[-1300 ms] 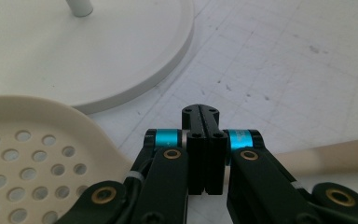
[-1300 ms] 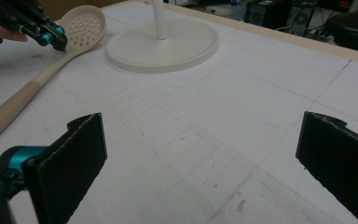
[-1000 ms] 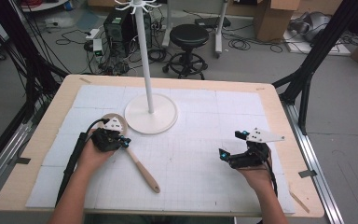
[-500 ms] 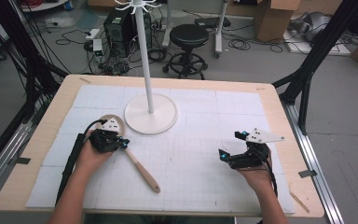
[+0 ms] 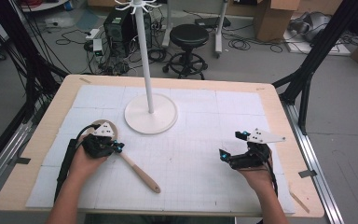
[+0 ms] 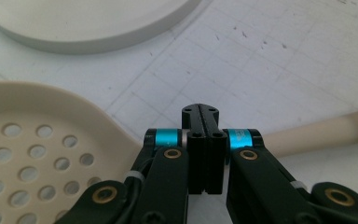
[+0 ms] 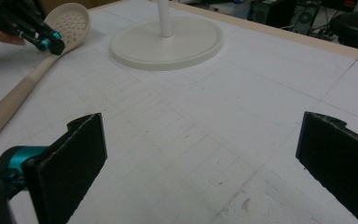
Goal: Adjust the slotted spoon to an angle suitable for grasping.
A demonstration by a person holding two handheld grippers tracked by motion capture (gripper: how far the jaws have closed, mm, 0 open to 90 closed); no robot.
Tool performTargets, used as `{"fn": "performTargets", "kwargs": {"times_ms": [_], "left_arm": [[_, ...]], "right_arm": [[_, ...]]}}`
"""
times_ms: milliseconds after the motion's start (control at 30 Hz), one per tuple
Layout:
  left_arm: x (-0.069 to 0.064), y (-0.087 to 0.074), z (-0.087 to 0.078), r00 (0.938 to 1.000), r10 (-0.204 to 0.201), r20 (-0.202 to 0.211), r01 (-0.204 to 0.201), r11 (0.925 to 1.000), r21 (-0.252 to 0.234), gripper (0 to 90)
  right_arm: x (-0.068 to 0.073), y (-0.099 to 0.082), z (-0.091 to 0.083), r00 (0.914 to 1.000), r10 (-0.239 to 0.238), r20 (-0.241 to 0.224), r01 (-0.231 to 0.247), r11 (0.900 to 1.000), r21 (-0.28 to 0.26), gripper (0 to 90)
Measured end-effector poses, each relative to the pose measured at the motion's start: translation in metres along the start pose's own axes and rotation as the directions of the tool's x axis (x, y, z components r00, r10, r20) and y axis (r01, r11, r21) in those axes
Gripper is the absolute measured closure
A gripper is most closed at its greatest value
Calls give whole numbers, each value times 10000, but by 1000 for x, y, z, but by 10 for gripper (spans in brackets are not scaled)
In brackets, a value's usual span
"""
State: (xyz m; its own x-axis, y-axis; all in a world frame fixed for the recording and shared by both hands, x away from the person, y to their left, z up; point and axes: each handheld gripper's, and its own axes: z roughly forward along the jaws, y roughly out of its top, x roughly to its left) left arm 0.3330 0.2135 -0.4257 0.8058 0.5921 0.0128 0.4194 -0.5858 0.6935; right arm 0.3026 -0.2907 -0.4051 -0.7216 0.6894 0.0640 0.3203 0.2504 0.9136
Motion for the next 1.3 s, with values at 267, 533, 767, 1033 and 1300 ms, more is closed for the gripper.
{"fn": "performTargets", "kwargs": {"times_ms": [267,533,767,1033,1300], "left_arm": [[-4,-13,-11,9999,-60,131,64,9993,-371,899],[-3,-12,-10,10000,3,90,0,9994,-360,898],[-9,-7,-18,9993,196,319,-165,9952,-969,897],[-26,3,-31,9933,894,739,-769,9846,-1568,897],[-43,6,-30,9797,1474,1356,-1232,9773,-1725,897]], "right_arm": [[1,0,2,10000,-9,-8,9,10000,44,8],[0,-1,2,10000,20,7,-20,10000,61,8],[-1,-1,2,10000,36,5,-36,10000,52,8],[-1,-1,1,10000,90,-10,-90,10000,1,8],[-2,-1,2,9999,109,-21,-109,9999,1,8]]}}
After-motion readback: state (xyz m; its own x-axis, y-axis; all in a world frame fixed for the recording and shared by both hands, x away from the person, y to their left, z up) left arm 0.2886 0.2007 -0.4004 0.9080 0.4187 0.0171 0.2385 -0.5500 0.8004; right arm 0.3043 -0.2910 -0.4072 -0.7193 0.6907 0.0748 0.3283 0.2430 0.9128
